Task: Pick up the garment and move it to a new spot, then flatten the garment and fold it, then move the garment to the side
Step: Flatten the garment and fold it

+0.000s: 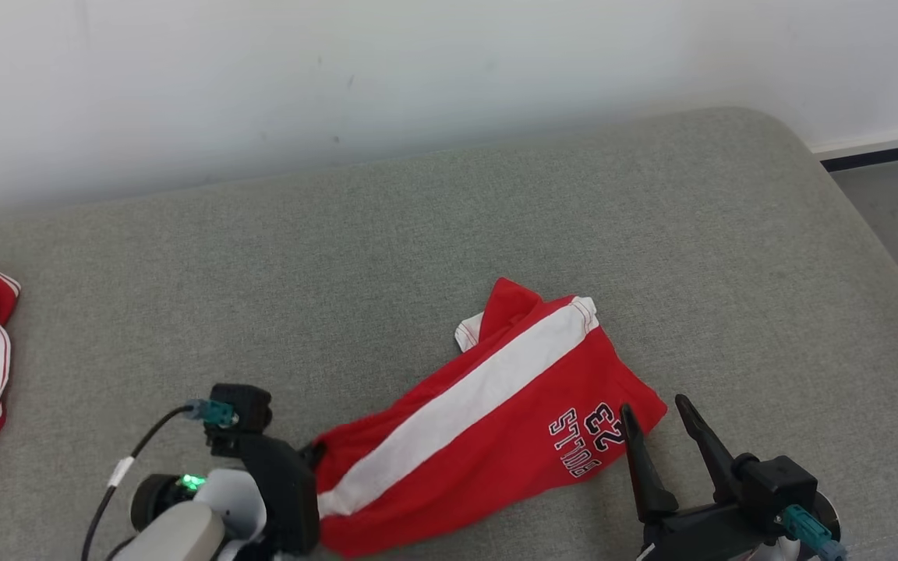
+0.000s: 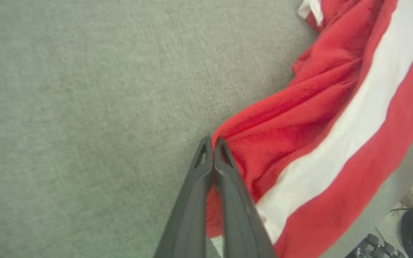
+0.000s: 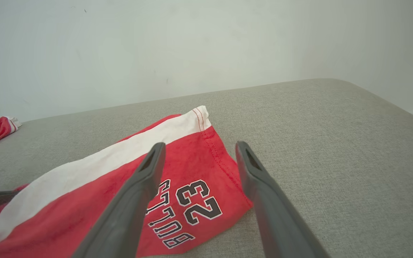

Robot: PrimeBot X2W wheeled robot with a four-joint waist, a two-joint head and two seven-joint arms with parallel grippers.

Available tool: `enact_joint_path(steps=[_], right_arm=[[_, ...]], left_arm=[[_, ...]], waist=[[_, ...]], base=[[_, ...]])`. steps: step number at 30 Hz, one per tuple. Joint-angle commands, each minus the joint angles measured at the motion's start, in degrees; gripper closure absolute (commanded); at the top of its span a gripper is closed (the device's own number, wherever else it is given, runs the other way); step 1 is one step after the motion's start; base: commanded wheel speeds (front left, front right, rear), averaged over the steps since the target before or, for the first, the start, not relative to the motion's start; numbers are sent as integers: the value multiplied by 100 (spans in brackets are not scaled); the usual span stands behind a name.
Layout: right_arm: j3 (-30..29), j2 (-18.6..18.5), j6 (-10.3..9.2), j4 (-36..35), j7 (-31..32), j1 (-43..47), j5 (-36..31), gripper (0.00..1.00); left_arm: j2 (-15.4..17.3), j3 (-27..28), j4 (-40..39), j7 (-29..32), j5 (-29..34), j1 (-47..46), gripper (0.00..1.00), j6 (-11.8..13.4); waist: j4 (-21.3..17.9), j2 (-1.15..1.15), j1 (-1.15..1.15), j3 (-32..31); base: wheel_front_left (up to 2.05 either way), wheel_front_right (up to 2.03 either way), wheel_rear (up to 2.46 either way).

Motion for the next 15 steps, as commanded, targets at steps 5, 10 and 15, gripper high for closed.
enact_joint_path(steps=[5,10,15], right_arm=[[-5,-6,-15,-4,-30,-53,27,0],[8,-6,-15,-13,-40,-92,23,0],[43,-6,-15,-2,-37,-157,5,0]], left_arm=[[-57,174,314,-632,266,-313,100,200],[-50,356,649,-1196,479,-688,100,386],[-63,463,1011,-1607,576,-1041,100,360]], waist=[[23,-1,0,78],[2,-1,0,165],[-54,-1,0,239]], base=[[0,0,0],[0,0,0],[0,0,0]])
